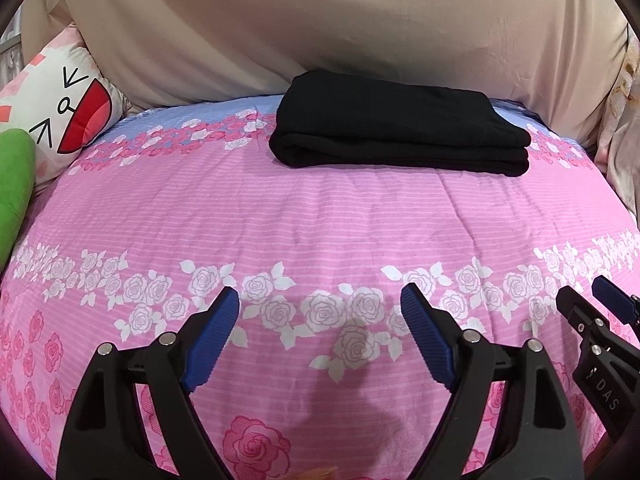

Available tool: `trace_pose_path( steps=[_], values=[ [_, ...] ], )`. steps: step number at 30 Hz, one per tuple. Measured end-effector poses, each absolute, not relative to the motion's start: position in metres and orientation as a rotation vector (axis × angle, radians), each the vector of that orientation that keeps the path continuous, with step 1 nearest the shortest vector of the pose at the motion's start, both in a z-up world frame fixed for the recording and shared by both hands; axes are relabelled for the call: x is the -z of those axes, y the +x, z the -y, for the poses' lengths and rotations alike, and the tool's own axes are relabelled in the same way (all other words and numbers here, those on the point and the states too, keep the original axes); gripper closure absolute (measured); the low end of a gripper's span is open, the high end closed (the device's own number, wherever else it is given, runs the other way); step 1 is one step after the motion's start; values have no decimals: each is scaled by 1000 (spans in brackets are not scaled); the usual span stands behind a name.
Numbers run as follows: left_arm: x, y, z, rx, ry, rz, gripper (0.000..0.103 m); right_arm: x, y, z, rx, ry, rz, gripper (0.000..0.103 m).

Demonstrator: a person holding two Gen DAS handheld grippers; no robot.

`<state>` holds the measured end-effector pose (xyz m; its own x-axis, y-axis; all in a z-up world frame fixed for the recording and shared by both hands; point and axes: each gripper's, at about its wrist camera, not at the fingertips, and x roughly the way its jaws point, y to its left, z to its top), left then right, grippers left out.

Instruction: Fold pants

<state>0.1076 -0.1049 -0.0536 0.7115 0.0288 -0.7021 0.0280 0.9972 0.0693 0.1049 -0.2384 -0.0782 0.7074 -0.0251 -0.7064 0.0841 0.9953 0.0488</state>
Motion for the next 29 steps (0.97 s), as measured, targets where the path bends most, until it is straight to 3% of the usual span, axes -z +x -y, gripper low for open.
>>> trace_pose_path(
  steps=[29],
  values=[
    [52,105,106,13,73,-765,22,78,106,236,63,65,-784,39]
  ],
)
